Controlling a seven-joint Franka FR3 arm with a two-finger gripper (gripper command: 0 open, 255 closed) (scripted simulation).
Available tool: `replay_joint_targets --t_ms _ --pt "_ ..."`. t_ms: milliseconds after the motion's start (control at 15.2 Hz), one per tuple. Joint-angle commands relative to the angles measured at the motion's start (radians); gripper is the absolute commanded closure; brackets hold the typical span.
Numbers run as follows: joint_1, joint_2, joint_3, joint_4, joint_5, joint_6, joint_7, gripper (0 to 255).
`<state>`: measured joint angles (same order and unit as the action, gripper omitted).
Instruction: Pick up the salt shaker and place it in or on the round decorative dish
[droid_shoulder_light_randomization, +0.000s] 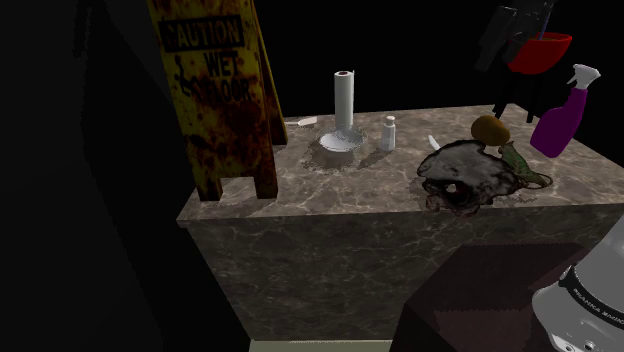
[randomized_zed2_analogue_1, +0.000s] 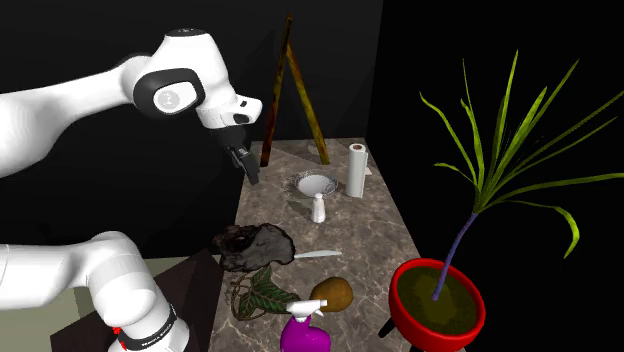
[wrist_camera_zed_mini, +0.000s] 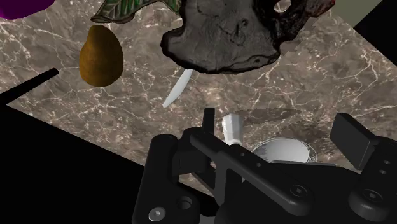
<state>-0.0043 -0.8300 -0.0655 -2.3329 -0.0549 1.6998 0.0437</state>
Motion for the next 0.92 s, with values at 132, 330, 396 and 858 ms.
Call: replay_joint_targets --t_ms 132,330,396,858 --pt "0.003 0.065 -0.007 0.003 0.001 0.056 -0.002 0" --pt "0.008 0.168 -0.017 0.018 0.004 0.135 -0.007 0" --pt "0.009 0.203 -0.02 0.025 0.006 0.16 -0.009 0" --pt "0.022 0.464 -0.043 0.115 0.026 0.309 -0.028 0"
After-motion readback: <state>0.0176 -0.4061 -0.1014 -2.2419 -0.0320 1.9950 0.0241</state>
